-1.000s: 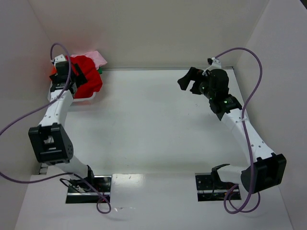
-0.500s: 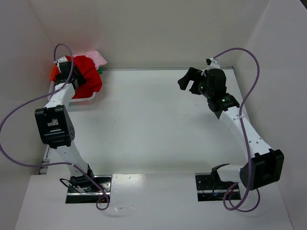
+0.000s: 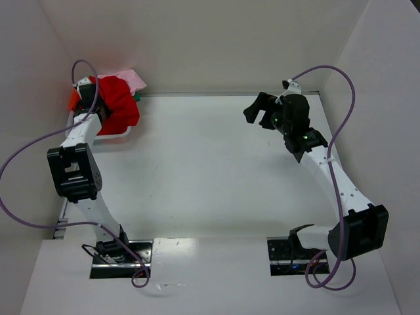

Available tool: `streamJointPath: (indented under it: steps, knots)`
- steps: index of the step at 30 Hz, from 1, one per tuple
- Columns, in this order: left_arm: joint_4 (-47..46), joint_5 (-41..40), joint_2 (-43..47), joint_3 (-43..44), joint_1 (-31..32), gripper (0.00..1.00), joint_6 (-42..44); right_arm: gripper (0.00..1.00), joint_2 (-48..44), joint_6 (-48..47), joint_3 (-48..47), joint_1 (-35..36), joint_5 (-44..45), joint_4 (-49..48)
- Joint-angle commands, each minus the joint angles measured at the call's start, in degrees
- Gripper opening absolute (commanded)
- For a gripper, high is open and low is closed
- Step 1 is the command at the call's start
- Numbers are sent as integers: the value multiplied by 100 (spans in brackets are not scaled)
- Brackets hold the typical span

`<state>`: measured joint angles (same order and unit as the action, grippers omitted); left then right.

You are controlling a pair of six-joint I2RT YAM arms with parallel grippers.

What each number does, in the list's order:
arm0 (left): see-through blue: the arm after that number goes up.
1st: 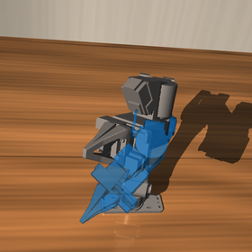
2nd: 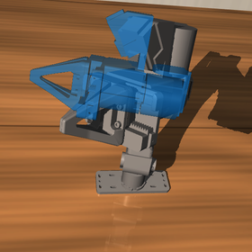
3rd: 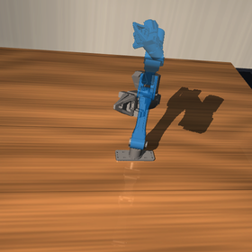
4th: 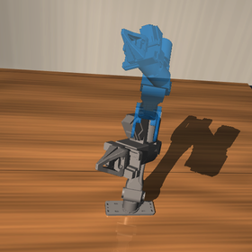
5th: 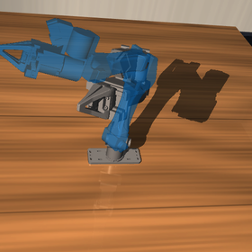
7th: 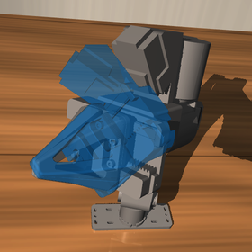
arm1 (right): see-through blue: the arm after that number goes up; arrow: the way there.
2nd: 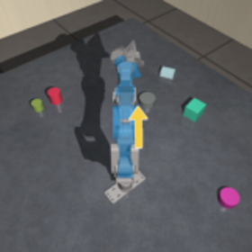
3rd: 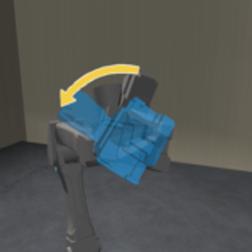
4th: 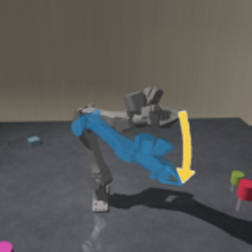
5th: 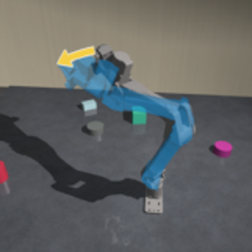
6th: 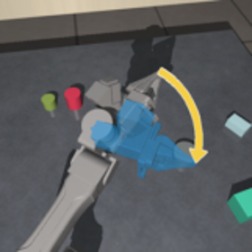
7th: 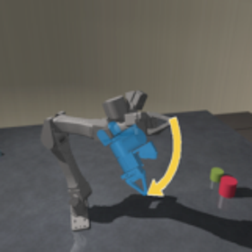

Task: Fold and stack the t-shirts
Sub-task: Grab crumpled tshirt from bin with the left arm

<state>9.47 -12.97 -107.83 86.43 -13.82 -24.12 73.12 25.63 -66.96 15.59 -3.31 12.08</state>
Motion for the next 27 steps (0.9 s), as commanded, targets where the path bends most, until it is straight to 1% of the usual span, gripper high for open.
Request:
streamJointPath:
  steps: [1, 3, 6, 9, 12, 13, 14, 15, 16, 17, 19, 20, 23, 25, 27]
  knots:
    - [-104, 251, 419, 269, -24, 0, -5, 100, -52, -75, -142, 14, 67, -206]
    - [-104, 251, 613, 269, -24, 0, -5, 100, -52, -75, -203, 14, 67, -206]
    - [71, 637, 1035, 488, -24, 0, -5, 100, -52, -75, -379, 14, 67, -92]
    - [440, 998, 1352, 1049, 116, 0, 275, 100, -52, -75, -555, 14, 67, -91]
    - [967, 1410, 1519, 1709, 494, 0, 705, 100, 0, -14, -713, 14, -47, -196]
    - [1273, 1464, 1606, 1893, 617, 0, 803, 100, 0, -14, -783, 14, -195, -197]
    - [1424, 1464, 1668, 2060, 905, 0, 899, 100, 0, 38, -853, 14, -248, -266]
    - [1573, 1464, 1669, 2227, 1056, 0, 1118, 100, 0, 39, -854, 14, -310, -267]
    - [1845, 1351, 1669, 2542, 1188, 0, 1198, 100, 0, 39, -915, 14, -363, -319]
    - [1952, 1219, 1669, 2667, 1398, 0, 1199, 100, 52, 39, -915, 14, -415, -320]
    - [2075, 1034, 1738, 2808, 1462, 0, 1261, 100, 53, 92, -968, 14, -477, -320]
    - [2128, 1121, 1791, 2896, 1540, 0, 1174, 100, -25, 92, -968, 14, -538, -320]
    - [2058, 1753, 2029, 2949, 1742, 0, 945, 100, -184, 92, -968, 14, -539, -267]
    - [1979, 2043, 2029, 3221, 1944, 0, 944, 100, -245, 144, -968, 14, -539, -267]
    - [2040, 2884, 2029, 3441, 2006, 0, 883, 100, -307, 144, -968, 14, -836, -267]
